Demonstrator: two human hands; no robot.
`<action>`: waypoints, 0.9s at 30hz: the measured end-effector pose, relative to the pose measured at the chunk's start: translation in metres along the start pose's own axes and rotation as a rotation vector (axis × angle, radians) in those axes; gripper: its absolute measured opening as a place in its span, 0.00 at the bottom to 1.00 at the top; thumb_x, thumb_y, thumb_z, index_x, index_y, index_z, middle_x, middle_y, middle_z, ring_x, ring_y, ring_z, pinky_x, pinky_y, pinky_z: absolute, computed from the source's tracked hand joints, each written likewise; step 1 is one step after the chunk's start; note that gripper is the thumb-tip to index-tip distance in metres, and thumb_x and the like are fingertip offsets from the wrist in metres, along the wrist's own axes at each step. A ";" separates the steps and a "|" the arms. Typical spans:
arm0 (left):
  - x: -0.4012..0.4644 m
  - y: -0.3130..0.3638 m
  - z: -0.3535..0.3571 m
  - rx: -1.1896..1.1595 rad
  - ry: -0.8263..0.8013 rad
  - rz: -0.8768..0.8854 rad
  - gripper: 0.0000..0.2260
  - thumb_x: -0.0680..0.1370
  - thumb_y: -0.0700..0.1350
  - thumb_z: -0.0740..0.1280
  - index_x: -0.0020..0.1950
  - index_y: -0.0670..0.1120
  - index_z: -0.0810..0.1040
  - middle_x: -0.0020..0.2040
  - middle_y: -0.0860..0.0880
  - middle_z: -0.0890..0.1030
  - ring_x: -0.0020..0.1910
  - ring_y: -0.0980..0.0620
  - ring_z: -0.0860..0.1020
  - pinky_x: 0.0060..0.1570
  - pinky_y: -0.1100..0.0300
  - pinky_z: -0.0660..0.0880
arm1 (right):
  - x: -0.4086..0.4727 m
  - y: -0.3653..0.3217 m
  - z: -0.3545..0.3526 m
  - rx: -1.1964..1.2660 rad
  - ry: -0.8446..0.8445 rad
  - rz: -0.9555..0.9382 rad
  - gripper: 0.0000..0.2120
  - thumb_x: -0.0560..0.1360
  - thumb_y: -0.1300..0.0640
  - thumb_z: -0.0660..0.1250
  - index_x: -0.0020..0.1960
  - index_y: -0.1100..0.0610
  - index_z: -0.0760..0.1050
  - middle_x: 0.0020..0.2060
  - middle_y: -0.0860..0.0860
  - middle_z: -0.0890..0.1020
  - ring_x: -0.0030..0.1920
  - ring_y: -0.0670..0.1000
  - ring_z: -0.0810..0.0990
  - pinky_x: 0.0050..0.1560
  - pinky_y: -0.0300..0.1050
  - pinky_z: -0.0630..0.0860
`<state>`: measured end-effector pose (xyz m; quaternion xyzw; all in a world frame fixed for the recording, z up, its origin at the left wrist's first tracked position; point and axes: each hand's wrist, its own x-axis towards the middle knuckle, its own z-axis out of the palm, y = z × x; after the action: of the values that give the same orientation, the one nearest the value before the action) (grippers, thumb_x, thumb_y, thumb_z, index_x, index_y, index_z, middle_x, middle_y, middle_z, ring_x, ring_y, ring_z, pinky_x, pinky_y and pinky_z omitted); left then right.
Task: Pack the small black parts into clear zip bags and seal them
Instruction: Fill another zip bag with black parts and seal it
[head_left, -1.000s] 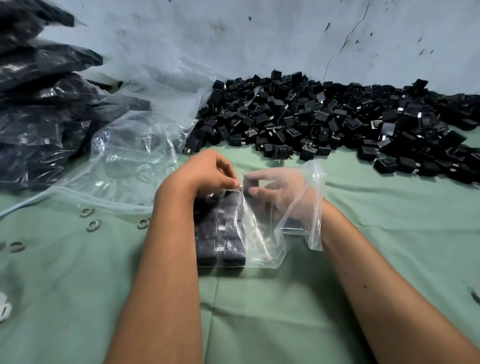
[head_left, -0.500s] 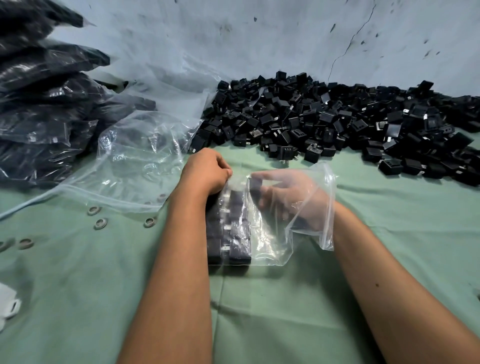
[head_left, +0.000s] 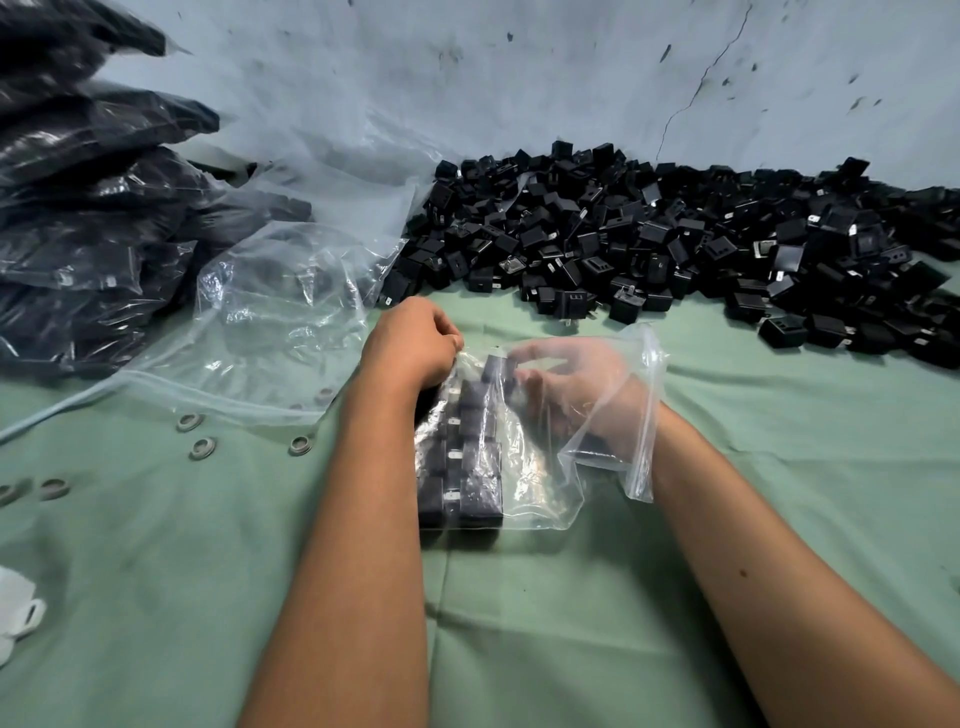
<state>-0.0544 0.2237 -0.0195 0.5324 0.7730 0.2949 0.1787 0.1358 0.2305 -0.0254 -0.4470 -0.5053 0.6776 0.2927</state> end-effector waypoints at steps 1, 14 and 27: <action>0.001 0.000 0.000 -0.036 0.036 -0.005 0.08 0.80 0.44 0.71 0.41 0.52 0.81 0.48 0.49 0.84 0.50 0.47 0.81 0.54 0.54 0.77 | 0.000 -0.001 0.000 0.068 -0.043 0.054 0.07 0.82 0.67 0.64 0.53 0.66 0.81 0.30 0.53 0.82 0.26 0.46 0.79 0.26 0.34 0.77; 0.014 -0.014 -0.030 -0.761 0.553 -0.256 0.09 0.72 0.38 0.69 0.34 0.48 0.79 0.34 0.48 0.80 0.36 0.48 0.76 0.41 0.58 0.74 | 0.007 -0.009 0.021 0.302 0.036 0.119 0.09 0.84 0.66 0.59 0.53 0.65 0.78 0.41 0.54 0.78 0.27 0.45 0.80 0.31 0.36 0.79; 0.010 -0.005 -0.014 -0.427 0.441 -0.229 0.06 0.73 0.41 0.68 0.39 0.51 0.83 0.37 0.55 0.83 0.36 0.54 0.80 0.38 0.61 0.73 | -0.006 -0.009 0.018 -0.024 0.104 -0.083 0.05 0.82 0.72 0.61 0.55 0.67 0.74 0.38 0.54 0.75 0.22 0.37 0.77 0.29 0.30 0.74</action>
<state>-0.0699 0.2278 -0.0121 0.3158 0.7688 0.5365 0.1464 0.1219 0.2205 -0.0135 -0.4637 -0.5154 0.6349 0.3409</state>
